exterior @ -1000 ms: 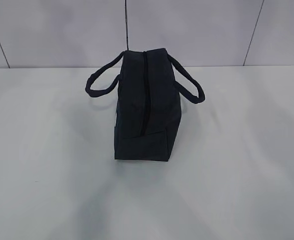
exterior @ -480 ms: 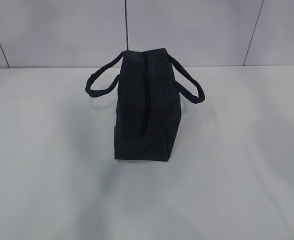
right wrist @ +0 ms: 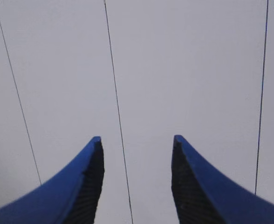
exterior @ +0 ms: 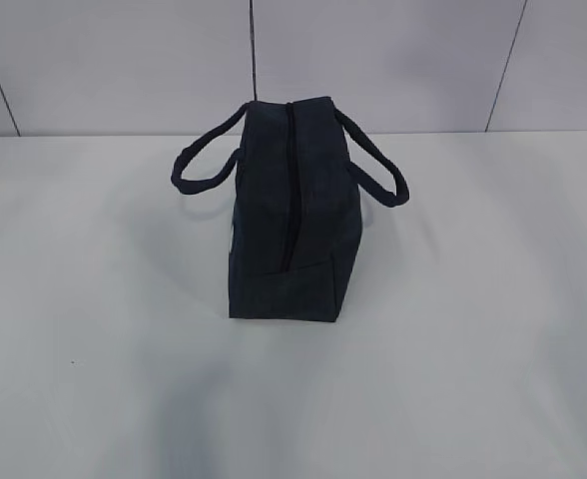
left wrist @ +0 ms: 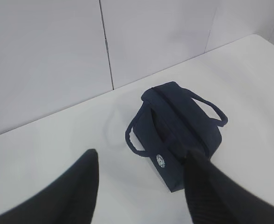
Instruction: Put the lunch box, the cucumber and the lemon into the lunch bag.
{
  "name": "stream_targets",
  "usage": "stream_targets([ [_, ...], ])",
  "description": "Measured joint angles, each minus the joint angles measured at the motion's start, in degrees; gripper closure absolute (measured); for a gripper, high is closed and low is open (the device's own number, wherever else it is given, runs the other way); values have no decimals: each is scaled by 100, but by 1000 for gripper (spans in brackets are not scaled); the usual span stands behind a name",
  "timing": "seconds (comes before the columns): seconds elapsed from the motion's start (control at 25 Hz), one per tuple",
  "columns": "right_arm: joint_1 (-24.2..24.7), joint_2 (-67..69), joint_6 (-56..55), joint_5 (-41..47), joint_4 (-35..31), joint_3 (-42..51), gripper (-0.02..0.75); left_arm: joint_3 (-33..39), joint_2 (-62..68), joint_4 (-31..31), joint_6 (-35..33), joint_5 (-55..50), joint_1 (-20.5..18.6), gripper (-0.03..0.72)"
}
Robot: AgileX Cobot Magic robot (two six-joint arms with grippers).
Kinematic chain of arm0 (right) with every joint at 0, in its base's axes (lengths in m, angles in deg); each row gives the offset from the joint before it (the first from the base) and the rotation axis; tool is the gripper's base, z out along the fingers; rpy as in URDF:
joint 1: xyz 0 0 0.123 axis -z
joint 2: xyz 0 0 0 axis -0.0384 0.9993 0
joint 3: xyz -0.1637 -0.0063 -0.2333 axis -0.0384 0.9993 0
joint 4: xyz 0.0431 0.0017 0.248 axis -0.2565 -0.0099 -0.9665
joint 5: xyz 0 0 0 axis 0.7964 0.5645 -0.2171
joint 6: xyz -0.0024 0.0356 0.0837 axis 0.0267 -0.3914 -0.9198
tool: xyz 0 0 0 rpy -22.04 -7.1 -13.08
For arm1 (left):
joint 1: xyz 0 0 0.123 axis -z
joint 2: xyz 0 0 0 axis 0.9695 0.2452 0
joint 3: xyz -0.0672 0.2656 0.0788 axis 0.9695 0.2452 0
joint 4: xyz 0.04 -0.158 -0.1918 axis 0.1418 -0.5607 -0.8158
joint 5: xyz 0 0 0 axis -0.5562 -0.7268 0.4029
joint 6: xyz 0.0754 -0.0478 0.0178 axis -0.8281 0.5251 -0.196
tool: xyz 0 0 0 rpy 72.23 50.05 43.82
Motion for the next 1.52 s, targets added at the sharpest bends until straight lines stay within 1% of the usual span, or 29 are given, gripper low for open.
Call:
stream_targets([
  [0.2,0,-995,0,0,31,1404,374,628,-869,-169,24,0,0,265],
  [0.44,0,-2249,0,0,467,3176,374,1087,-1806,-228,28,-309,0,265],
  [0.64,0,-3223,12,0,882,4628,374,1624,-2442,-228,28,-362,0,265],
  [0.88,0,-4486,12,0,927,6475,374,2592,-3219,-127,4,-392,0,265],
  [1.08,0,-5438,50,0,964,7945,374,3559,-3899,54,-5,-392,0,265],
  [1.24,0,-6277,92,0,986,9112,374,4312,-4727,64,-5,-358,0,265],
  [1.52,0,-7456,394,-41,1045,10800,374,5153,-5953,64,-5,-412,0,265],
])
